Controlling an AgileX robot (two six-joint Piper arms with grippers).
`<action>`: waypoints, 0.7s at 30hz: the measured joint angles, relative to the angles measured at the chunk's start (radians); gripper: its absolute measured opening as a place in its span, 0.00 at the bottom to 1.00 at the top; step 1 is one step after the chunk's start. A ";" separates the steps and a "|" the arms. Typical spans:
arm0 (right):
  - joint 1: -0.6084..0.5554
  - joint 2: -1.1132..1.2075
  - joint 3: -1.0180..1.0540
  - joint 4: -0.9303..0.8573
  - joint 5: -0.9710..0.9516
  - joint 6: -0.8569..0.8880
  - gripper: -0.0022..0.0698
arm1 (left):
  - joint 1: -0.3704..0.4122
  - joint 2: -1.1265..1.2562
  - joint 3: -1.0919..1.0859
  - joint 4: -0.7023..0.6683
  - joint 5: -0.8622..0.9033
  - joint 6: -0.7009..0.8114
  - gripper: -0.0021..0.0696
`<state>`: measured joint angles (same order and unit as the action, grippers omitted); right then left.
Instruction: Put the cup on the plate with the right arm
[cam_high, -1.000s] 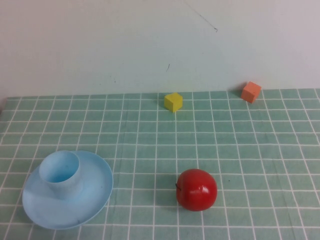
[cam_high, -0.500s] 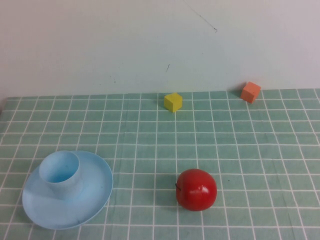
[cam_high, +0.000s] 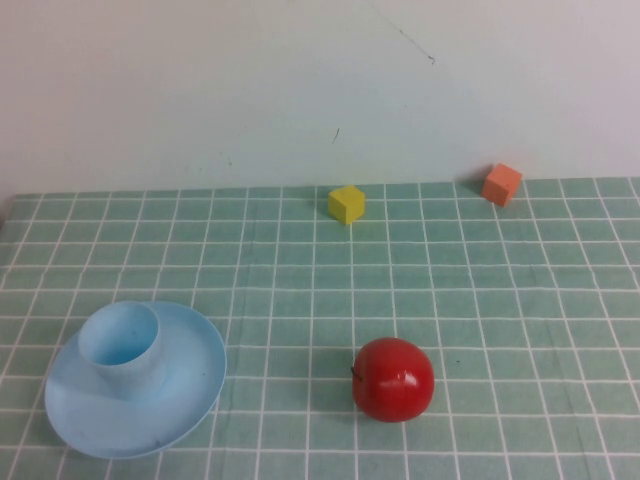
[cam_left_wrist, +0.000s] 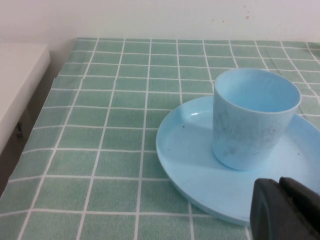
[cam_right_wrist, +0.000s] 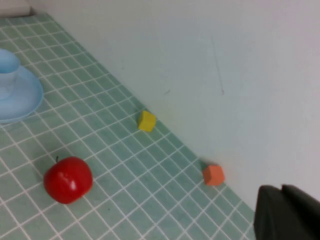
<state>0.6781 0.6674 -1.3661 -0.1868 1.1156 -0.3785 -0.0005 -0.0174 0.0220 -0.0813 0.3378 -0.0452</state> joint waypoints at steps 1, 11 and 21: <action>0.000 -0.030 0.079 0.016 -0.050 0.005 0.03 | 0.000 0.000 0.000 0.000 0.000 0.000 0.03; 0.000 -0.307 0.747 0.043 -0.572 0.072 0.03 | 0.000 0.000 0.000 0.000 0.000 0.000 0.03; 0.000 -0.350 0.983 0.077 -0.671 0.171 0.03 | -0.008 0.000 0.000 0.000 0.000 0.000 0.03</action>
<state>0.6781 0.3174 -0.3828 -0.1097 0.4442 -0.2071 -0.0084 -0.0174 0.0220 -0.0813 0.3378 -0.0452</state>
